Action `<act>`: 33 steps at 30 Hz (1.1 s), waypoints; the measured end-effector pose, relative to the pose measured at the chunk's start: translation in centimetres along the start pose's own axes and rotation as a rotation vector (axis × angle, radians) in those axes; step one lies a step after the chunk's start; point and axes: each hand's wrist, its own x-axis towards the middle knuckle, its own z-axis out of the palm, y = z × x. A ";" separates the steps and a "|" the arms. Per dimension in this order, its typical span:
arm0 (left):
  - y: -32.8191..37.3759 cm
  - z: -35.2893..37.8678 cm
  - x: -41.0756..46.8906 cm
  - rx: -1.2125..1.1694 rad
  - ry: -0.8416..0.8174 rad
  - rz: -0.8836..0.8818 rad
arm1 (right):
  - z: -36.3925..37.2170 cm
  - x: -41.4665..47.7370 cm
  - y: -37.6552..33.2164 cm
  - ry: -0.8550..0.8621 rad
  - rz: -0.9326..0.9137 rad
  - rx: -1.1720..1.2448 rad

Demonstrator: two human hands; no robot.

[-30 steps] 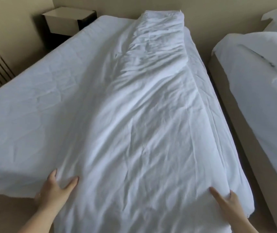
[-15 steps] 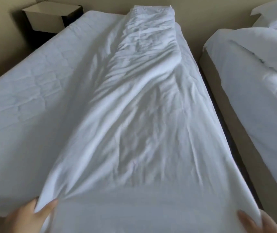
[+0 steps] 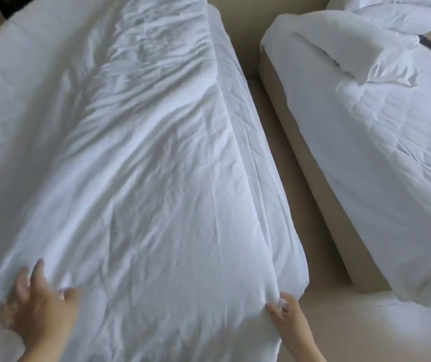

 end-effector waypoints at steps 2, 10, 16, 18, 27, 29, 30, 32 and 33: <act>11.8 -3.1 -4.4 -0.057 -0.123 0.182 | -1.4 1.4 0.9 -0.044 -0.054 0.001; 29.4 7.9 -16.9 0.309 -0.498 0.125 | -14.3 5.3 2.7 -0.273 -0.318 -0.280; 31.3 9.1 -17.9 0.428 -0.448 0.006 | -24.5 9.1 1.6 -0.221 -0.361 -0.286; 31.6 9.7 -17.9 0.422 -0.418 0.000 | -26.4 10.6 0.5 -0.230 -0.368 -0.287; 33.2 12.8 -17.6 0.361 -0.234 -0.178 | -33.1 19.7 -6.2 -0.234 -0.479 -0.381; 33.6 13.7 -17.3 0.331 -0.238 -0.240 | -33.7 23.2 -9.1 -0.213 -0.468 -0.393; 33.7 14.3 -16.9 0.316 -0.241 -0.274 | -33.7 24.9 -11.0 -0.201 -0.481 -0.395; 34.2 15.5 -15.7 0.273 -0.224 -0.339 | -33.2 28.5 -15.0 -0.215 -0.537 -0.407; 34.5 15.9 -15.1 0.257 -0.236 -0.374 | -32.5 30.1 -17.1 -0.239 -0.564 -0.430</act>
